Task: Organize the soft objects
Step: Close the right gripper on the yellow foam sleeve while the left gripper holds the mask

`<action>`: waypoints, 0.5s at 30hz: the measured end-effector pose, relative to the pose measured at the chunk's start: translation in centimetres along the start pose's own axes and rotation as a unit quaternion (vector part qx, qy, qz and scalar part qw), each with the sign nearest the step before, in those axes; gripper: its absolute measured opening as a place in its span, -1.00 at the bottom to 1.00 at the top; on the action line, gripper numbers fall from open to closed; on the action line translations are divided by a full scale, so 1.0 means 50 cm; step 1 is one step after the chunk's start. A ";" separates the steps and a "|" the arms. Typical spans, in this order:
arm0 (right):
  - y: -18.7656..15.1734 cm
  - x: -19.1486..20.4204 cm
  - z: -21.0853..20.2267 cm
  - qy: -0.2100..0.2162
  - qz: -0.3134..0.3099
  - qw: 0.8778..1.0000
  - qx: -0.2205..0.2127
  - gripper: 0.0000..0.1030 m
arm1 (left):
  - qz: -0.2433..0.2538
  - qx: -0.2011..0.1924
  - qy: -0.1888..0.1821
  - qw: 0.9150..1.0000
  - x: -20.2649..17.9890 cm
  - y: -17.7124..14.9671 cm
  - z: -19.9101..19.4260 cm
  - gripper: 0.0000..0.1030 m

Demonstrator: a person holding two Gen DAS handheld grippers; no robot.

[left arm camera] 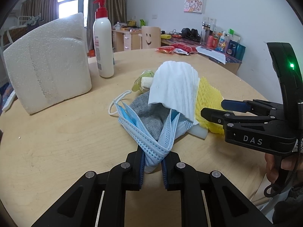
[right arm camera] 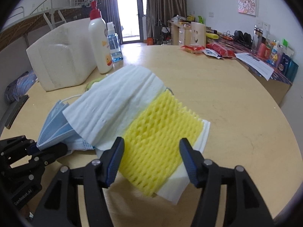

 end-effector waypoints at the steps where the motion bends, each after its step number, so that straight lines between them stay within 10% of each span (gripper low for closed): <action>1: 0.000 -0.001 0.001 0.001 -0.003 1.000 0.001 0.17 | 0.000 0.000 0.000 1.000 0.000 0.000 0.000 -0.68; 5: -0.002 -0.006 -0.006 0.011 -0.004 1.000 -0.004 -0.61 | -0.002 0.000 0.000 1.000 0.001 0.002 0.000 -0.68; 15: 0.002 -0.013 -0.054 0.034 -0.001 0.998 -0.046 -0.74 | -0.003 -0.002 0.002 1.000 0.003 0.006 0.005 -0.68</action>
Point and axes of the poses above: each gripper's, at about its wrist camera, not at the fingertips, and z roughly the way its jaws point, x to its left, y to its top, the point moved 3 cm from there along z, roughly the way its jaws point, and after that the axes turned 4 degrees about -z, right-handed, at the moved point
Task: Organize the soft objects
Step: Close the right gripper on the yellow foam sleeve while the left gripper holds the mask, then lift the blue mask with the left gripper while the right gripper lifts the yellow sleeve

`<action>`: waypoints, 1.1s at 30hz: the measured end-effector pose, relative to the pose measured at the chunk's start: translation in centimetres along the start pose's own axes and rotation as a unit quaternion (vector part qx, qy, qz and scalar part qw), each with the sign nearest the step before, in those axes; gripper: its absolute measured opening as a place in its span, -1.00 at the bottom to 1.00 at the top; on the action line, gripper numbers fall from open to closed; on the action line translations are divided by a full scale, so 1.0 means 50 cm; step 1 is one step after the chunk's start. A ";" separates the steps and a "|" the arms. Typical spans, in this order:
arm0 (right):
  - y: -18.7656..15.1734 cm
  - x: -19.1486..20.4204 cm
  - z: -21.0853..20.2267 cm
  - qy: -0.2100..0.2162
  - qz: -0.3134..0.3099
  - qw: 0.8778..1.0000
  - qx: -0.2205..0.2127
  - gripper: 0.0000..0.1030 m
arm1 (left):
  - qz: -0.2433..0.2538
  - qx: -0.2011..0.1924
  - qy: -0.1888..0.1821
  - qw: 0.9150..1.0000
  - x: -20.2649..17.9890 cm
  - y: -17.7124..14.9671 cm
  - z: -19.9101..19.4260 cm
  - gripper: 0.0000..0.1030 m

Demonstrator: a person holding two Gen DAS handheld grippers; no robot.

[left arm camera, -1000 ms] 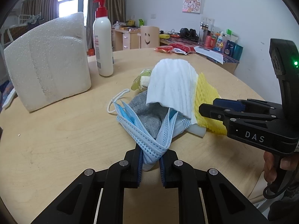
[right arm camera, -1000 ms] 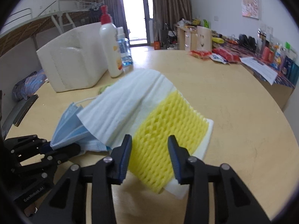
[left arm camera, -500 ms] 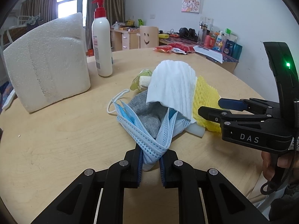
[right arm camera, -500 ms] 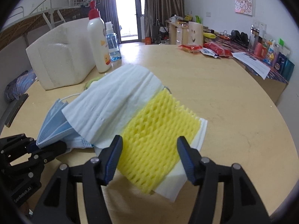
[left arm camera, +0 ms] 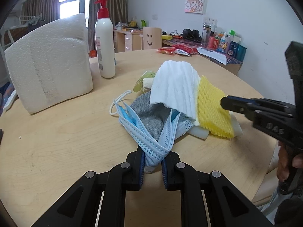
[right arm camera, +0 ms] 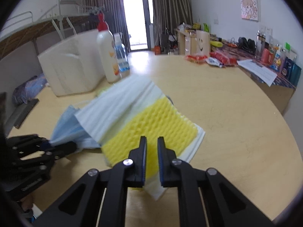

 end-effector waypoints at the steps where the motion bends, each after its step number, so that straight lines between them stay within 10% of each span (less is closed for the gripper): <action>1: 0.001 0.003 -0.007 0.007 0.002 1.000 -0.005 -0.73 | 0.000 0.000 0.000 1.000 0.000 0.000 0.000 -0.68; 3: 0.000 0.017 -0.003 0.006 -0.018 1.000 0.006 -0.59 | 0.001 -0.002 0.001 1.000 -0.001 -0.001 -0.001 -0.68; 5: -0.002 0.029 0.010 -0.016 -0.035 0.999 0.015 0.18 | 0.002 -0.002 0.002 1.000 -0.002 -0.002 -0.001 -0.68; 10: 0.002 0.025 0.027 -0.029 -0.029 0.999 0.018 0.32 | -0.002 -0.008 -0.002 1.000 -0.001 -0.004 -0.008 -0.68; 23: -0.004 0.028 0.058 -0.054 -0.051 0.996 0.045 0.29 | -0.009 -0.026 0.011 1.000 0.012 -0.016 -0.045 -0.68; 33: -0.005 0.028 0.038 -0.019 -0.049 0.998 0.031 -0.71 | -0.022 -0.046 0.024 0.998 0.033 -0.017 -0.083 -0.68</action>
Point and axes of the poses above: each gripper's, at about its wrist camera, not at the fingertips, and z roughly the way its jaws point, x to its left, y to its top, the point moved 3 cm from there along z, roughly the way its jaws point, and after that the axes turned 4 degrees about -z, right-handed, at the moved point
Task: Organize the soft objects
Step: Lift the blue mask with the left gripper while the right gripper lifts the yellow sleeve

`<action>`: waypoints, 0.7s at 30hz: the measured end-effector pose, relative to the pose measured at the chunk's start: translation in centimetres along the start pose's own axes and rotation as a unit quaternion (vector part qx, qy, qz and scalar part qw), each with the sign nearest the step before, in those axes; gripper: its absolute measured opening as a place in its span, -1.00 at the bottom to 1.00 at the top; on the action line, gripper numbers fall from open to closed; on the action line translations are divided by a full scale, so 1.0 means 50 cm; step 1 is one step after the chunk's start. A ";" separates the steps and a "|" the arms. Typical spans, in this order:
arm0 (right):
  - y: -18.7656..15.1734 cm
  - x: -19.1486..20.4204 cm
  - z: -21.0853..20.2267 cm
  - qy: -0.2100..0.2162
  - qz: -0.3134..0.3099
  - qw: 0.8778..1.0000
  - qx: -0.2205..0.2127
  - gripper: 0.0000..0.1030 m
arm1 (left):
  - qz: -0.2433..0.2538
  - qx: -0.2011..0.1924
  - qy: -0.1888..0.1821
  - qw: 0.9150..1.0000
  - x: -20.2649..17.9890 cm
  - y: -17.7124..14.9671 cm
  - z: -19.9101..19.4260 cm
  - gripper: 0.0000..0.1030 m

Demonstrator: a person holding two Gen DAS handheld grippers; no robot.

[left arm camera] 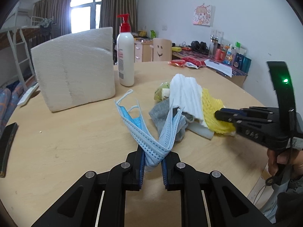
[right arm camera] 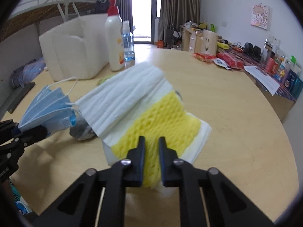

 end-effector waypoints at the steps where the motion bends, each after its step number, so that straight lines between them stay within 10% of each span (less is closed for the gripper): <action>1: 0.002 -0.006 -0.012 0.004 0.008 1.000 -0.010 -0.71 | -0.001 -0.003 0.001 1.000 0.001 0.001 -0.004 -0.68; 21: 0.021 -0.050 -0.125 0.005 0.035 0.994 -0.100 -0.71 | -0.001 -0.046 0.015 0.999 0.002 0.007 -0.063 -0.68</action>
Point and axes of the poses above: each gripper's, at about its wrist camera, not at the fingertips, and z roughly the way its jaws point, x to its left, y to its top, the point moved 3 cm from there along z, roughly the way its jaws point, and after that the axes turned 4 degrees about -z, right-handed, at the moved point
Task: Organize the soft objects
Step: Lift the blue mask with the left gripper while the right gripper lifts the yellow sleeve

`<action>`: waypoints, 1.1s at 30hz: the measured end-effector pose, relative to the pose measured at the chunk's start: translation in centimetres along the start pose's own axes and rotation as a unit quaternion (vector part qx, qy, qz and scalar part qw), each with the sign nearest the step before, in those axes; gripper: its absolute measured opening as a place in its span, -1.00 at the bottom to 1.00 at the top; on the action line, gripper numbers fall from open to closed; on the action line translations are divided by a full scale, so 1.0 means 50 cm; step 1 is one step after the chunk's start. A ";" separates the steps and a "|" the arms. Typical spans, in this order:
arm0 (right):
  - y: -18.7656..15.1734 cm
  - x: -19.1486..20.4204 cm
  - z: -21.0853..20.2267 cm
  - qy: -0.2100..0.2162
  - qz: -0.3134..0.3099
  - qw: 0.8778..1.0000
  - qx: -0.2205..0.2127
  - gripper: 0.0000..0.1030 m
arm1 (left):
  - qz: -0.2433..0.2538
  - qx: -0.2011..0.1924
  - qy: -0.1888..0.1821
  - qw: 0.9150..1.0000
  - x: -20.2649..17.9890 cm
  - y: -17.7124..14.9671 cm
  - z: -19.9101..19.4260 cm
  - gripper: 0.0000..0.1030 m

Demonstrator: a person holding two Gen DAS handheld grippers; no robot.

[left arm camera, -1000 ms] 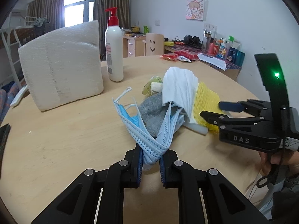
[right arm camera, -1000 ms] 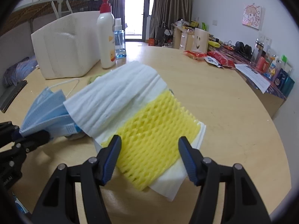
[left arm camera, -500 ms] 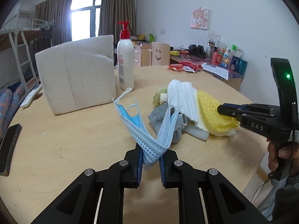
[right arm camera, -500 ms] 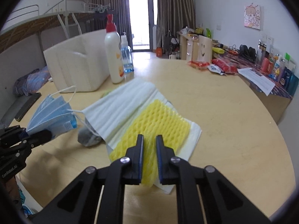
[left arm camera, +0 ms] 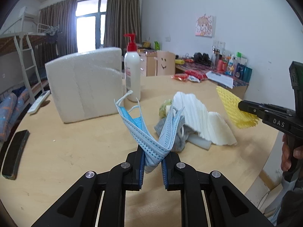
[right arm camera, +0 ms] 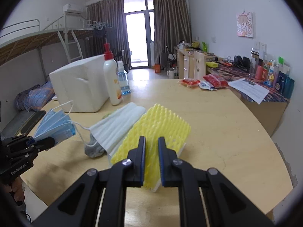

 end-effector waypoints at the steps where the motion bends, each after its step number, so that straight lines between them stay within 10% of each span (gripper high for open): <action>1: 0.003 0.003 -0.003 0.003 0.000 1.000 -0.006 -0.71 | -0.002 -0.006 0.000 1.000 0.001 0.003 -0.005 -0.68; 33: 0.065 0.132 -0.054 0.095 -0.049 0.990 -0.092 -0.70 | -0.019 -0.118 0.099 0.988 0.062 0.055 -0.149 -0.68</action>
Point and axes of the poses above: each gripper's, at about its wrist camera, not at the fingertips, and z roughly the way its jaws point, x to its left, y to its top, the point moved 3 cm from there along z, roughly the way its jaws point, and after that the axes turned 4 degrees about -z, right-handed, at the moved point
